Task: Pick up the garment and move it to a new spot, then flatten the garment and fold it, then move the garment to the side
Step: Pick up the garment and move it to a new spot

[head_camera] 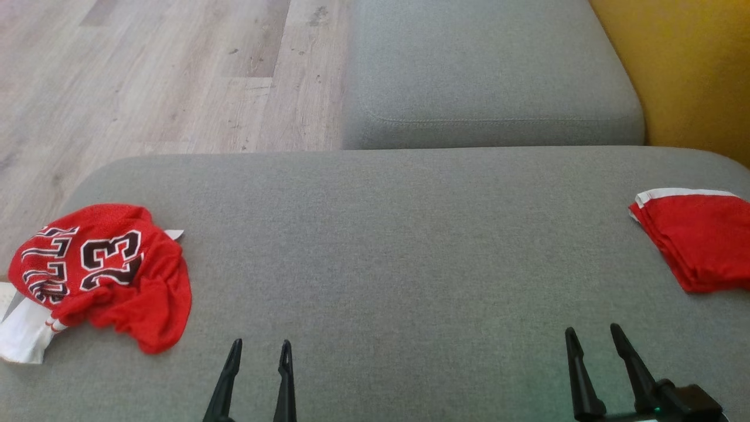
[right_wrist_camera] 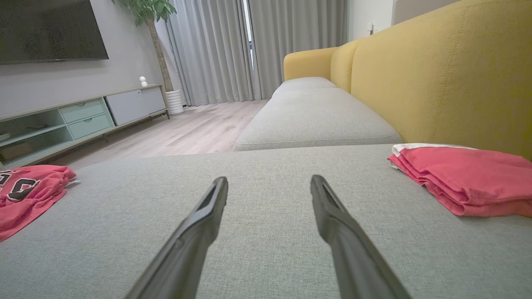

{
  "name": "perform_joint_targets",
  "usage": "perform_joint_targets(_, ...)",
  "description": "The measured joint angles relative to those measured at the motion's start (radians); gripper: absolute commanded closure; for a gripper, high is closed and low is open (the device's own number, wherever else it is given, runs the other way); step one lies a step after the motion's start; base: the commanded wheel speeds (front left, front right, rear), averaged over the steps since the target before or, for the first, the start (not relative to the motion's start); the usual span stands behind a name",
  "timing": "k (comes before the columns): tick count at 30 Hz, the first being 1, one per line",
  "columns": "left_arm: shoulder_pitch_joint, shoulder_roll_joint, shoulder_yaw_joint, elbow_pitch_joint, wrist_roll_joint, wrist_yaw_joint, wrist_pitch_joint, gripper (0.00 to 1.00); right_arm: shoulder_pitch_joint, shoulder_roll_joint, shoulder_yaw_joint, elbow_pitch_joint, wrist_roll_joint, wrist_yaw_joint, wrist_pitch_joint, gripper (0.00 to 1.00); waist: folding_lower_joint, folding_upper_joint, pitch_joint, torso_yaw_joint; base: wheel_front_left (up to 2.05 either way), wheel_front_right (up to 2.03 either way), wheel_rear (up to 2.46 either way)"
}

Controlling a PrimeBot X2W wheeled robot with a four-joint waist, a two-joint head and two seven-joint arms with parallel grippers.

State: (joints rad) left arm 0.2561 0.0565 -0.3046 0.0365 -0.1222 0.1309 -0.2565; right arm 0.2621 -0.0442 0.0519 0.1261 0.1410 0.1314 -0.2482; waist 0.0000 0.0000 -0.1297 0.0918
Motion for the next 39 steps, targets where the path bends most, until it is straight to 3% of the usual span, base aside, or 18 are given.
perform_joint_targets(18, 0.000, 0.000, 0.009, 0.025, 0.010, -0.009, 0.000, 0.00, 0.019, 0.000, 0.000, 0.000, 0.002, 0.000, 0.000, 0.00, 0.0000, 0.0000, -0.003, 0.043, 0.00, 0.00, 0.00)
perform_joint_targets(39, 0.000, 0.001, 0.083, 0.018, 0.034, -0.018, 0.000, 0.00, 0.016, 0.002, 0.041, -0.001, 0.018, 0.000, 0.000, 0.00, 0.0000, 0.0000, 0.035, 0.302, 0.00, 0.00, 0.00)
